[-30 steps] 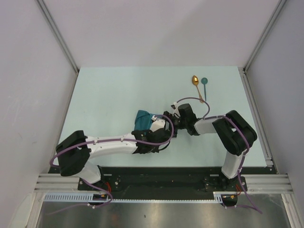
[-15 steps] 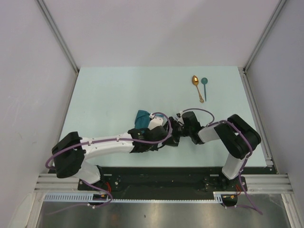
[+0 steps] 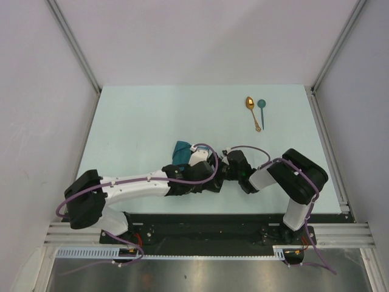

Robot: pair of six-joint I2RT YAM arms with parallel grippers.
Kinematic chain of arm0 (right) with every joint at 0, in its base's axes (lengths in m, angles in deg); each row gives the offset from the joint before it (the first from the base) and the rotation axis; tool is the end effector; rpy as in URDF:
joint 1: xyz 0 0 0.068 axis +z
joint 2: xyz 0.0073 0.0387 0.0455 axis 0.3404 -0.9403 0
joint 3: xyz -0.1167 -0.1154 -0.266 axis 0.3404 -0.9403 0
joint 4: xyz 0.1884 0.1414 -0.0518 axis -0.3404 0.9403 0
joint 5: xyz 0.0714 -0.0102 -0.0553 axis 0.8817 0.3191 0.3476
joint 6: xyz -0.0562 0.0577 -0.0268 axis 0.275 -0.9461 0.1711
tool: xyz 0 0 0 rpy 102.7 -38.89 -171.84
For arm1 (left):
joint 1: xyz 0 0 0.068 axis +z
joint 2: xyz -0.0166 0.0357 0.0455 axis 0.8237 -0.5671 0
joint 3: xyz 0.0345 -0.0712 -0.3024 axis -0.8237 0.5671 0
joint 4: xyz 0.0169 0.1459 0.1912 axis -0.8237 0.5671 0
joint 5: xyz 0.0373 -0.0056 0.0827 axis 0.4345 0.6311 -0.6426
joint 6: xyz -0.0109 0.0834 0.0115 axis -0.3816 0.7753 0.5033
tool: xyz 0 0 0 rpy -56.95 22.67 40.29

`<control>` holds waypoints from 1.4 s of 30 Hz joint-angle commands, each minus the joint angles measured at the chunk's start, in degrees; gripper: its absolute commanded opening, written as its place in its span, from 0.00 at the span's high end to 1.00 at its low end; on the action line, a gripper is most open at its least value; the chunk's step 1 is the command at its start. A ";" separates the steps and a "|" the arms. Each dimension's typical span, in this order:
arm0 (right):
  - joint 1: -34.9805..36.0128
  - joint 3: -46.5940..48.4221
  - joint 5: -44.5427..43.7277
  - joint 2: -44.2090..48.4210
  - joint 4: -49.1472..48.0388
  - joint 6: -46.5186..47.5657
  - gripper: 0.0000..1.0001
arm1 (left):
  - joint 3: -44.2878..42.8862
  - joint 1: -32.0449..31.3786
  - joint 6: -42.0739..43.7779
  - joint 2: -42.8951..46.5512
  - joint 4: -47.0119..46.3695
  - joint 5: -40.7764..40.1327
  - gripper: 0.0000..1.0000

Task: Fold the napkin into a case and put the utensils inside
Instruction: Pick up the lower triangle-folded napkin from the center of the board.

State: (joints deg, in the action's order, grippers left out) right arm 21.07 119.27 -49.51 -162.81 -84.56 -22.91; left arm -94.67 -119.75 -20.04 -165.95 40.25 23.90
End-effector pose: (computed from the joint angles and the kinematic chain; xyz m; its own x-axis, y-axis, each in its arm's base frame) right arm 0.2270 0.2466 0.1525 -0.9358 0.3264 0.1332 0.2522 0.3558 0.8999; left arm 0.1477 -0.2338 0.2304 -0.7690 0.2107 -0.6036 0.2919 0.9557 -0.0383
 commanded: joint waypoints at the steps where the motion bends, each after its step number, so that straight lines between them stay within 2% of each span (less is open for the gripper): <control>1: 0.43 -0.29 -3.52 -3.49 -0.69 -4.38 0.08 | 0.43 0.39 -0.32 2.36 -0.18 0.34 1.00; 5: 0.34 0.67 -4.31 -4.90 -0.62 -4.56 0.11 | 0.61 0.31 -0.41 2.62 -0.18 0.34 1.00; 16: 0.25 4.28 -10.72 -3.76 11.77 2.73 0.12 | 0.61 0.31 -0.41 2.54 -0.35 0.60 1.00; 21: -2.73 5.33 -12.05 -6.13 12.23 6.50 0.16 | 1.22 0.31 -0.76 2.54 -0.70 0.87 1.00; 29: -7.74 7.53 -10.47 -10.69 9.06 12.75 0.27 | 1.84 0.31 -1.11 2.36 -1.41 2.10 1.00; 42: -10.03 12.36 -9.59 -13.51 10.29 19.69 0.48 | 2.63 0.31 -0.76 2.27 -2.28 3.33 1.00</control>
State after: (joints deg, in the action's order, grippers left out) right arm 12.66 131.55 -53.75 -172.86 -82.17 -9.73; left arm -93.08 -119.75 -20.44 -165.34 39.70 25.87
